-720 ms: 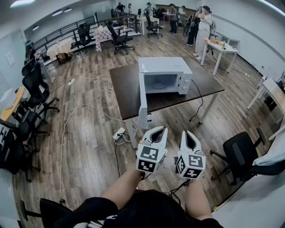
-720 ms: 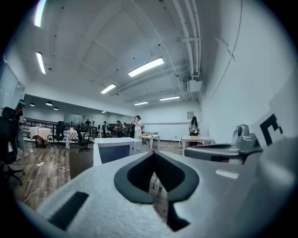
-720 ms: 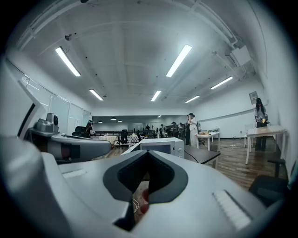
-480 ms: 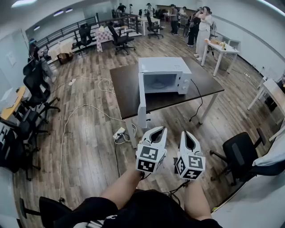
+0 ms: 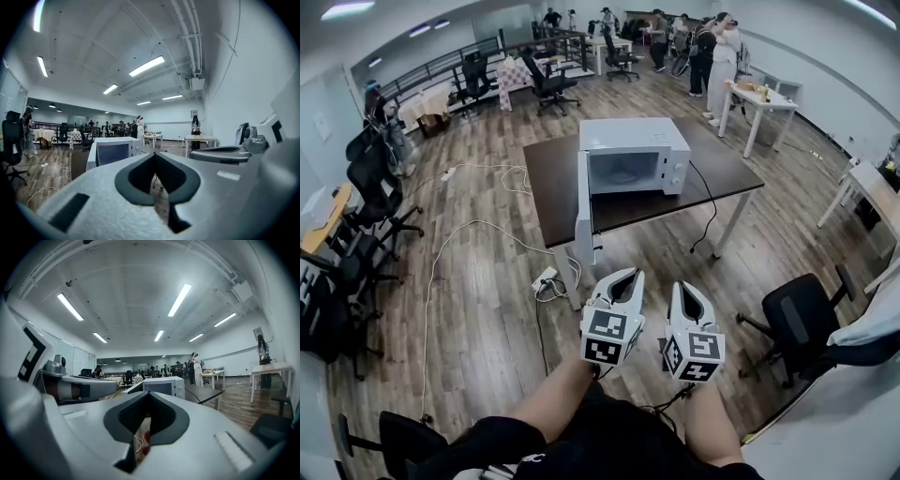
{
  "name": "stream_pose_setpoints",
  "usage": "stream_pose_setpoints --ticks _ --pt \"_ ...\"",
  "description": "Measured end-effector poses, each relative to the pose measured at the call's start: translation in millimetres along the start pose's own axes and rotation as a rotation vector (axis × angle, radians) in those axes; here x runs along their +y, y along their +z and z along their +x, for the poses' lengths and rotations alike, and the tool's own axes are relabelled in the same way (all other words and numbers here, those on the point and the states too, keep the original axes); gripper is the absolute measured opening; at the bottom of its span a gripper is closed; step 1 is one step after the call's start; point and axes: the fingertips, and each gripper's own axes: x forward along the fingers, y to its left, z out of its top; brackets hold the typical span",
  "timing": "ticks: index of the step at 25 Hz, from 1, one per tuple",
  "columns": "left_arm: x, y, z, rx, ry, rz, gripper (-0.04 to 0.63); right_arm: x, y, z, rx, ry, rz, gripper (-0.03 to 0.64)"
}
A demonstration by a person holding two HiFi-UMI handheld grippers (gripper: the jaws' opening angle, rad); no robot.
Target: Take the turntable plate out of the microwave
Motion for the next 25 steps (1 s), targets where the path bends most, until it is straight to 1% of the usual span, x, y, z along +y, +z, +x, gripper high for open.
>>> stream_pose_setpoints --ticks 5,12,19,25 --pt "-4.0 -1.2 11.6 0.003 -0.005 -0.006 0.009 -11.2 -4.7 0.8 0.013 -0.004 -0.001 0.009" --pt "0.8 2.1 51.8 -0.010 -0.015 -0.005 0.010 -37.8 -11.0 27.1 0.032 -0.015 -0.019 0.009" --pt "16.7 -0.4 111.1 -0.007 -0.013 -0.006 0.010 -69.0 -12.5 78.8 0.037 -0.014 -0.036 0.009" --pt "42.3 0.0 171.5 0.010 -0.014 -0.019 0.009 -100.9 -15.1 139.4 0.055 -0.014 -0.004 0.009"
